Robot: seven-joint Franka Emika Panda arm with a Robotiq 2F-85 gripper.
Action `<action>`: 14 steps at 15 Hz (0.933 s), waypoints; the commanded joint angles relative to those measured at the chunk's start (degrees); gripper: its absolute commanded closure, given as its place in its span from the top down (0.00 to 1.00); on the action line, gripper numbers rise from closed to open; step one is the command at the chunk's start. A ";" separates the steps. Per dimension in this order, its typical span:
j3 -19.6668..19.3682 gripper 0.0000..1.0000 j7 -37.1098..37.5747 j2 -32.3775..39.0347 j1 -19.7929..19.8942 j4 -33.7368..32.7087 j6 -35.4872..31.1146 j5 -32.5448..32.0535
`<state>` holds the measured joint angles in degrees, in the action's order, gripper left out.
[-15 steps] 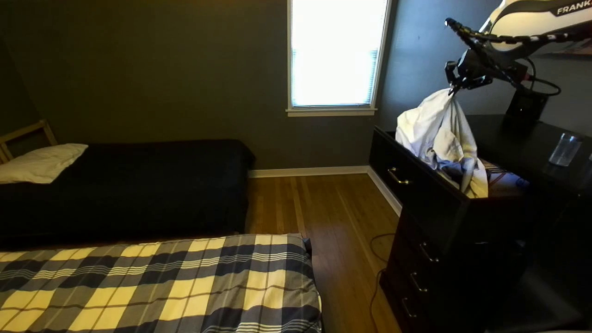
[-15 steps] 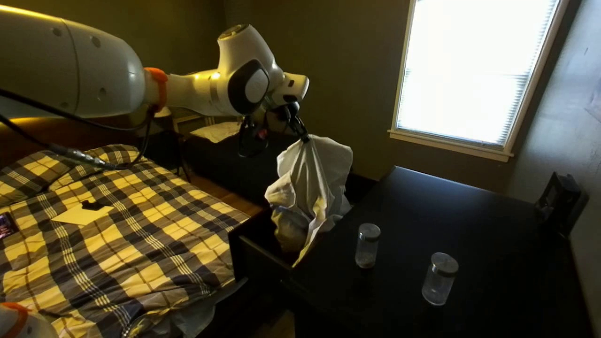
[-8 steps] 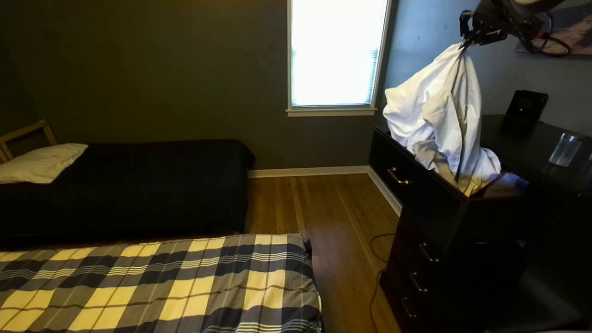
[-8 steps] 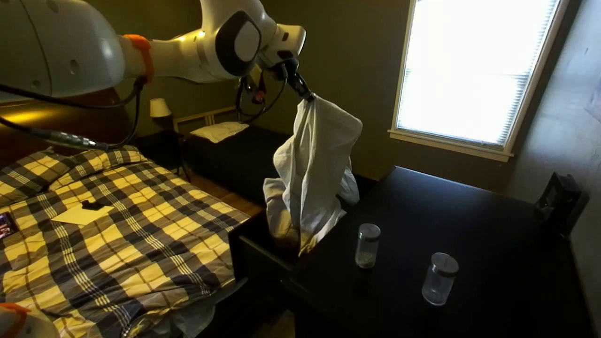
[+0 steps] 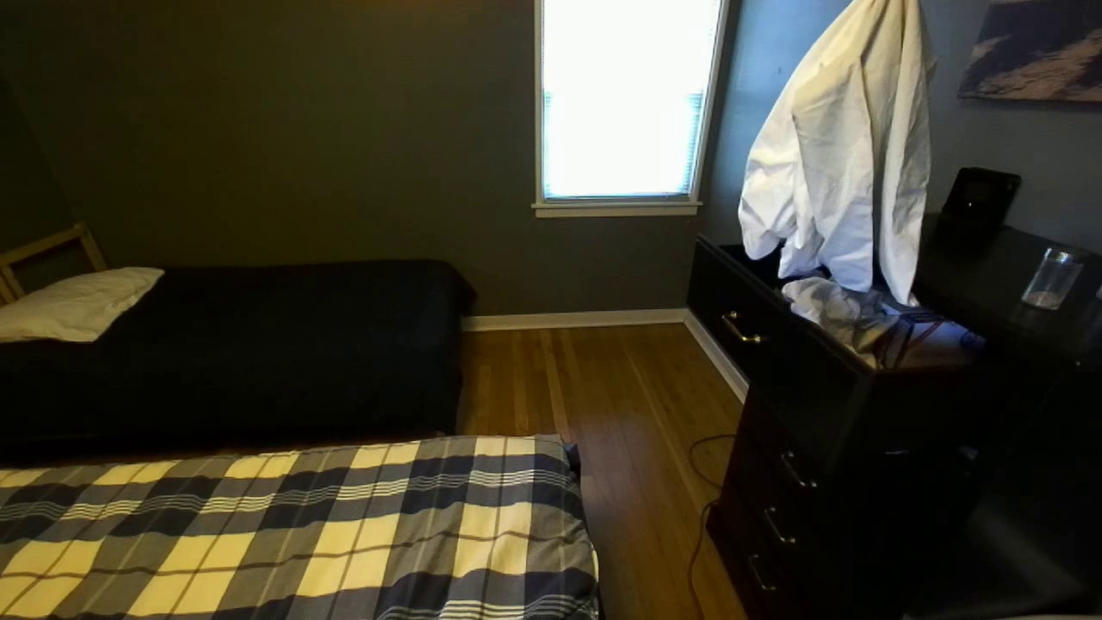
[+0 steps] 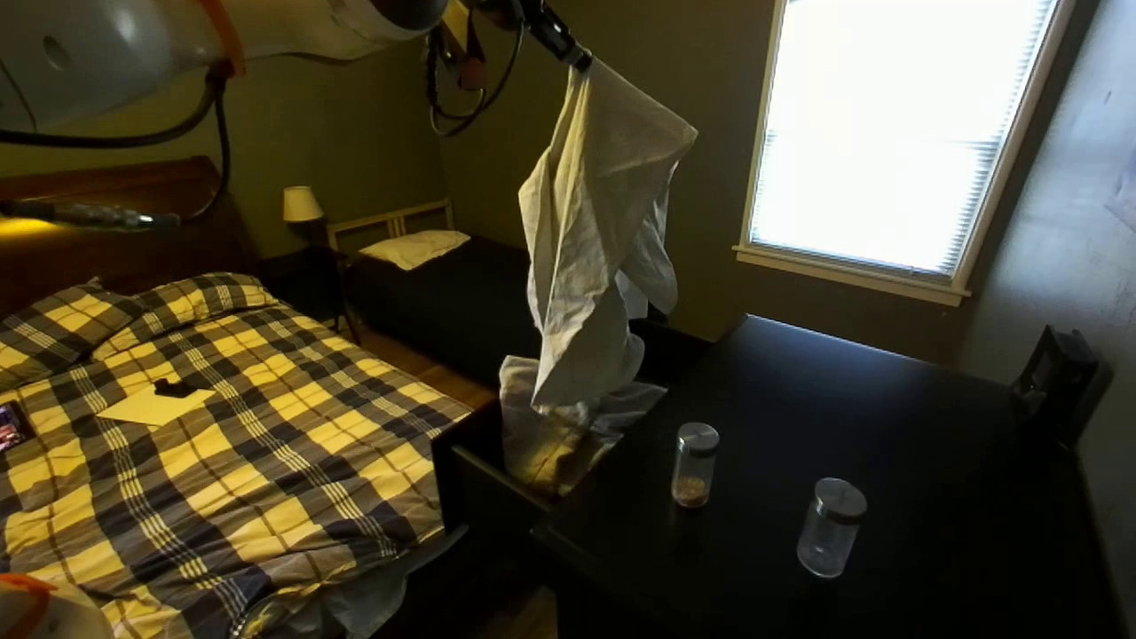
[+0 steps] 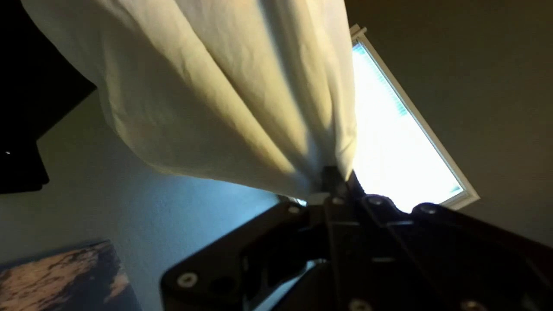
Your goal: Remove the white cloth from the open drawer and put it on the bed.
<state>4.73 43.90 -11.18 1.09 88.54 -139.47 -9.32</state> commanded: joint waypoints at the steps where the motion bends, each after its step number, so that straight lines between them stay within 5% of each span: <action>1: 0.17 0.00 -3.65 0.14 -1.04 -4.57 -2.15 4.04; 10: 0.60 0.00 -1.98 0.91 0.11 -3.43 -0.27 2.01; 14: 4.77 0.00 -9.45 1.52 -5.98 -4.29 0.56 9.09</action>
<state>6.33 37.03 -10.13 -1.51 85.53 -139.98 -3.32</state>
